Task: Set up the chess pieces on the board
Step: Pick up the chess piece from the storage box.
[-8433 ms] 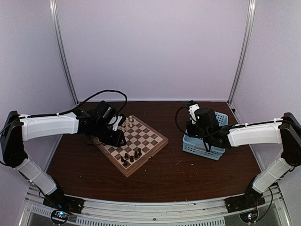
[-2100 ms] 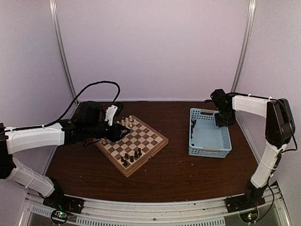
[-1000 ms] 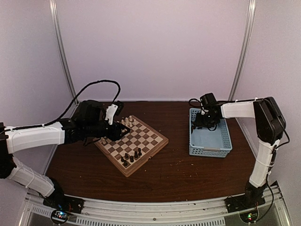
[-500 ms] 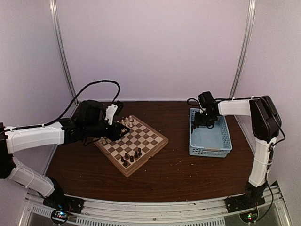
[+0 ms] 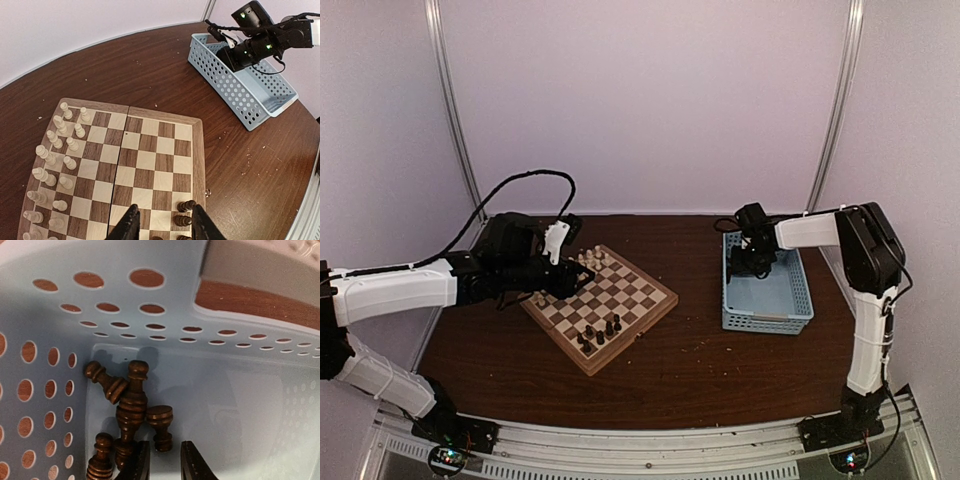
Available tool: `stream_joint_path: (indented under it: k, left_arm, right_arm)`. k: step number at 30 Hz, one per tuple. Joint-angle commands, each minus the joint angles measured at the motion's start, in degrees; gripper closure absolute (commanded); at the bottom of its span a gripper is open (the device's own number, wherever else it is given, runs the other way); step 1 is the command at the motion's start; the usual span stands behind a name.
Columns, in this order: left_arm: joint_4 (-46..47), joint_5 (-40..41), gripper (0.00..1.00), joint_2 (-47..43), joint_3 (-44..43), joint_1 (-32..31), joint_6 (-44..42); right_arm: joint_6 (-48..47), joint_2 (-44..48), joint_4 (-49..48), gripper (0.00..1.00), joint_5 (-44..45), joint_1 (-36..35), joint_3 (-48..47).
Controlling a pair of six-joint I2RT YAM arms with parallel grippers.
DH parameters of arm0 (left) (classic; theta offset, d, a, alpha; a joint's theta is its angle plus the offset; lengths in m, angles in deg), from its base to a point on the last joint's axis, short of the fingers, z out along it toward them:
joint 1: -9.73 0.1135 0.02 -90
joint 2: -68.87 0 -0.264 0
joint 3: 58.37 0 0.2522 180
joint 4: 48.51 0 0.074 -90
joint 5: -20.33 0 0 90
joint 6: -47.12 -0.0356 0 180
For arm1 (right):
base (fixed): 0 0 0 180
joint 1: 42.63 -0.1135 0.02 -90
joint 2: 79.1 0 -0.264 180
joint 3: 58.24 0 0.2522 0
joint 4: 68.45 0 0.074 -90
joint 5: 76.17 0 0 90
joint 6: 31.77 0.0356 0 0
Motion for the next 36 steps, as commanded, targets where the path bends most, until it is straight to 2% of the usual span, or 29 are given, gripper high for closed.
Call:
stream_joint_path:
  k: [1, 9, 15, 20, 26, 28, 31, 36]
  left_arm:
    - [1.59, 0.45, 0.64, 0.1, -1.12, -0.23, -1.08]
    - [1.04, 1.32, 0.64, 0.03, -1.14, -0.23, -1.35]
    - [0.43, 1.61, 0.64, 0.08, -1.85, -0.23, -1.32]
    - [0.12, 0.82, 0.64, 0.53, -2.51, -0.21, -1.28]
    - [0.28, -1.41, 0.64, 2.78, -4.75, -0.21, -1.96]
    - [0.35, -1.87, 0.64, 3.18, -5.43, -0.21, -2.38]
    - [0.87, -2.34, 0.64, 3.55, -5.91, -0.23, -3.26]
    - [1.04, -3.11, 0.64, 3.25, -6.45, -0.23, -3.79]
  right_arm:
    - [-1.34, -1.54, -1.21, 0.75, 3.17, 0.32, -1.49]
    - [-3.02, -4.07, -0.82, 0.77, 3.14, 0.33, -4.08]
    - [-4.08, -3.11, 0.01, 0.89, 3.49, 0.42, -4.85]
    - [-6.23, 5.49, -0.5, 0.89, 2.45, 0.41, 0.07]
    - [-10.58, 17.74, 3.85, 0.89, -0.02, 0.07, 6.41]
    - [-12.05, 21.91, 4.91, 0.88, -3.06, -0.07, 8.51]
    - [-14.54, 27.08, 6.32, 0.87, -12.97, -0.25, 10.68]
    - [-14.08, 29.92, 10.57, 0.85, -10.37, -0.61, 10.76]
